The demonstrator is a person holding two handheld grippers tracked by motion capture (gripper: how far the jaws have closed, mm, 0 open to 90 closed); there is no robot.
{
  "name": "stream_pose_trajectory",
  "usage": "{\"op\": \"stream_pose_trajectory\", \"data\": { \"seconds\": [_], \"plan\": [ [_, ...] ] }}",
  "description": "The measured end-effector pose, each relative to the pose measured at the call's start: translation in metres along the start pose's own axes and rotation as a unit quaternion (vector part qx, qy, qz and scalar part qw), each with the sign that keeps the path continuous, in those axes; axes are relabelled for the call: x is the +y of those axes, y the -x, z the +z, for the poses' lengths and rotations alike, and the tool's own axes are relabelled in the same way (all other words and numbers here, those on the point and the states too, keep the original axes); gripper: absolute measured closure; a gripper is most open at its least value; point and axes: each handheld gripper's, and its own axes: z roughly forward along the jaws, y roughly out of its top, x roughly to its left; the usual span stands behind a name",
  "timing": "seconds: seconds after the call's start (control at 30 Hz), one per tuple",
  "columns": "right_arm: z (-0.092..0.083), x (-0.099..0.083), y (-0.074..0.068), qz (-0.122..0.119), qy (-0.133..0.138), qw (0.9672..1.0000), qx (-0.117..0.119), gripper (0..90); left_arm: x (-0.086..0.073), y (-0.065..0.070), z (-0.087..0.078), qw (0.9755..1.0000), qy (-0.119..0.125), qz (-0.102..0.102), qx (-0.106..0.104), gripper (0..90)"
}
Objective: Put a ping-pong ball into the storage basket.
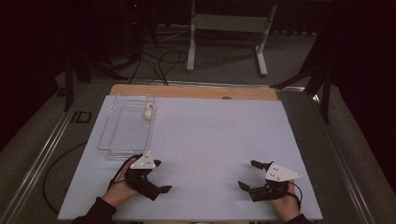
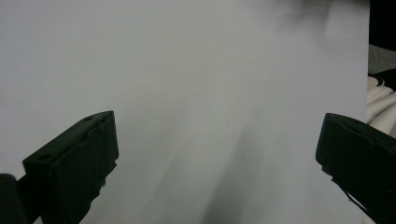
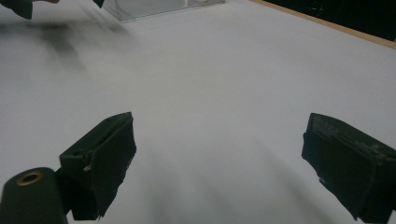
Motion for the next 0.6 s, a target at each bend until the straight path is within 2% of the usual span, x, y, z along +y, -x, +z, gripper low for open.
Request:
{"op": "stream_pose_trajectory", "data": {
  "seconds": [0.6],
  "plan": [
    [0.0,0.0,0.0,-0.001,-0.002,1.0,0.002,9.5,-0.019,0.0,-0.01,0.9995,0.017,-0.019,0.017,0.5]
  ]
}}
